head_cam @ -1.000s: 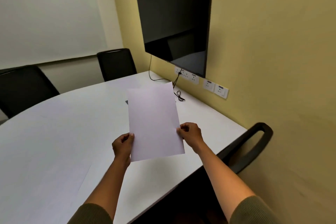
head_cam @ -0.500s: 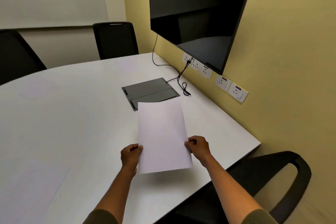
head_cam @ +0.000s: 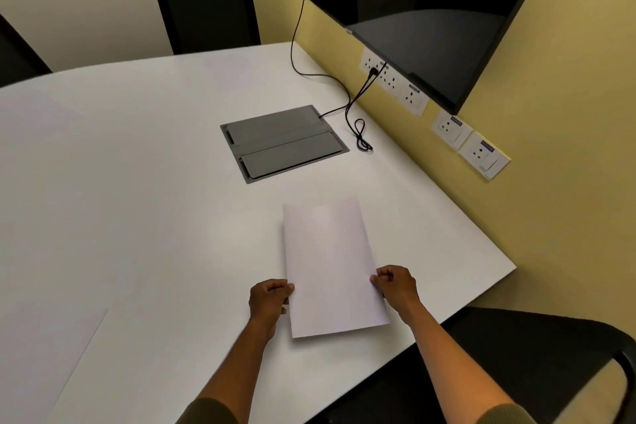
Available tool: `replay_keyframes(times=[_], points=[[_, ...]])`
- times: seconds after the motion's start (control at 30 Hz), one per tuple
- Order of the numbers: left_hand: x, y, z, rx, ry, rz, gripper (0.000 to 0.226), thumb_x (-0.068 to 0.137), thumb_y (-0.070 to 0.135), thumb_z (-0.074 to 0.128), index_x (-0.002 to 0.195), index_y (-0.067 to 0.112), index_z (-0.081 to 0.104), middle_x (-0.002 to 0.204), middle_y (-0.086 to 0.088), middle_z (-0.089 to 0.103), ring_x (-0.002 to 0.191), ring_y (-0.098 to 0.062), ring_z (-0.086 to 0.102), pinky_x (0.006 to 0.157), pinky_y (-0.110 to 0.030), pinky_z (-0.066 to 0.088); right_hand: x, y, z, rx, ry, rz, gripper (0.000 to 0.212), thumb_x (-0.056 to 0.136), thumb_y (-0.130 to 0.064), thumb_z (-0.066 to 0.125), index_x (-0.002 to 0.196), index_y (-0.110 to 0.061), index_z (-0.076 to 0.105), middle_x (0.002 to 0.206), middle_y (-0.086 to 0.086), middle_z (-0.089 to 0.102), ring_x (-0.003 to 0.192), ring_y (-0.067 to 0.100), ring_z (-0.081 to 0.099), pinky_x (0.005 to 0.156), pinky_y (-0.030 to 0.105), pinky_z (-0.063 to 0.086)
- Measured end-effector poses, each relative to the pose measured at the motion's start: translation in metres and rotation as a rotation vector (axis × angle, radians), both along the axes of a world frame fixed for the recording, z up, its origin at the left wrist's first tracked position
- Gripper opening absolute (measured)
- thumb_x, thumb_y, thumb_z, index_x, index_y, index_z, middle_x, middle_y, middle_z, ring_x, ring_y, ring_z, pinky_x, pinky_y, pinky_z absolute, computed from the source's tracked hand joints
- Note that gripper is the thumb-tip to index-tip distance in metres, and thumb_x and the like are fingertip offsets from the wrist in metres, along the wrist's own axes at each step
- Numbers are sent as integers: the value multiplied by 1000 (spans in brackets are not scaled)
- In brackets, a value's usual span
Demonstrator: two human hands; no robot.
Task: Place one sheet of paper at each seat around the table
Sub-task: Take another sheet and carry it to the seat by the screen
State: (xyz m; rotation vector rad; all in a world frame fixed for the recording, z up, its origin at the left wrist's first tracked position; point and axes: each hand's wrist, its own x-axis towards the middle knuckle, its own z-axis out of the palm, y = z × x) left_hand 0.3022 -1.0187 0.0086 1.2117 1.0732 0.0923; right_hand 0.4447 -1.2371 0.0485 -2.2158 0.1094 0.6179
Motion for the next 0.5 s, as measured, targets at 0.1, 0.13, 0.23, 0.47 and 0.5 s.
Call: replay_keyframes(times=[0.1, 0.13, 0.23, 0.47, 0.5], points=[[4, -9, -6, -12, 34, 18, 15, 79, 2, 74, 94, -1, 71, 76, -12, 67, 62, -21, 57, 54, -27, 45, 10, -3, -9, -27, 10, 30, 15, 84, -13, 66, 89, 0, 71, 87, 9, 70, 81, 23, 59, 76, 31, 47], [3, -11, -5, -13, 40, 18, 15, 79, 2, 74, 93, -1, 71, 74, -11, 67, 61, -21, 57, 53, -27, 45, 11, -3, -10, -25, 6, 30, 15, 84, -14, 66, 88, -1, 71, 86, 8, 70, 82, 23, 60, 76, 31, 47], [10, -19, -12, -13, 70, 25, 16, 77, 2, 76, 92, -1, 71, 72, -11, 67, 58, -20, 57, 52, -27, 45, 25, -2, -16, -41, -1, 59, 13, 83, -14, 66, 89, -3, 71, 81, 3, 67, 84, 23, 60, 76, 30, 46], [26, -48, -30, 34, 158, 21, 14, 75, 2, 76, 87, -1, 71, 65, -9, 67, 50, -17, 58, 44, -23, 47, 41, -10, -44, -312, -115, 308, 44, 91, -12, 61, 134, -11, 53, 129, 11, 57, 120, 28, 54, 99, 35, 44], [27, -53, -33, 38, 174, 22, 14, 75, 1, 76, 87, -1, 71, 65, -10, 67, 49, -16, 58, 42, -21, 47, 39, -14, -50, -382, -147, 378, 48, 93, -13, 59, 139, -13, 48, 138, 10, 50, 127, 28, 48, 104, 36, 42]])
